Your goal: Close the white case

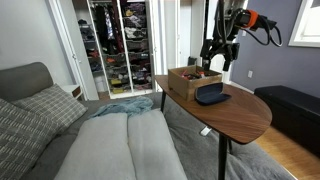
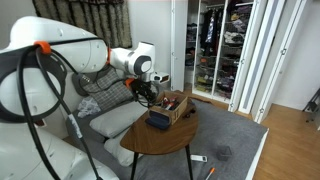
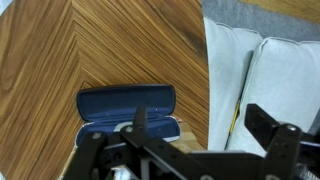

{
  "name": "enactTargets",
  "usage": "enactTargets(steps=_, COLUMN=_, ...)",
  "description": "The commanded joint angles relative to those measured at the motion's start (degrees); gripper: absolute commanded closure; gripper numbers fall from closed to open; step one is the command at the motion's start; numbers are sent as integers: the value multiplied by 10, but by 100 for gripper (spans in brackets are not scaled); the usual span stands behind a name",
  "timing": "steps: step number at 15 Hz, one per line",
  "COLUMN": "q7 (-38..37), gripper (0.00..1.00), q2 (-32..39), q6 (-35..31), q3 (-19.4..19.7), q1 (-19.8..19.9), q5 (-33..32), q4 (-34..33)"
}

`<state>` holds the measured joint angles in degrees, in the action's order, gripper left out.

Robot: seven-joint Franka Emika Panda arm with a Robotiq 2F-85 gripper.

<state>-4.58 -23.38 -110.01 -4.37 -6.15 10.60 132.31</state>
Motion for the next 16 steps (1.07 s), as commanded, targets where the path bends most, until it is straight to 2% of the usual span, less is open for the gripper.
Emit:
enactTargets(steps=1, q7=-14, gripper=0, q2=0, q6=-35, q3=4, q1=22, q5=-5, q4=16)
enactTargets(steps=5, q7=-32, gripper=0, q2=-15, q6=-115, q3=1, q1=41, q5=-13, q4=66)
enactTargets(steps=8, q7=-42, gripper=0, q2=-25, q6=-196, q3=0, q1=40, q5=-3, q4=117)
enactTargets(steps=9, q7=-43, gripper=3, q2=-28, q6=-224, q3=-1, q1=39, q5=-3, q4=134)
enactTargets(steps=10, q7=-39, gripper=27, q2=-29, q6=-247, q3=-1, q1=38, q5=-5, q4=148)
enactTargets(steps=12, q7=-35, gripper=32, q2=-33, q6=-293, q3=-3, q1=37, q5=-11, q4=174)
enactTargets(steps=16, q7=-31, gripper=60, q2=-33, q6=-374, q3=-6, q1=32, q5=-14, q4=207)
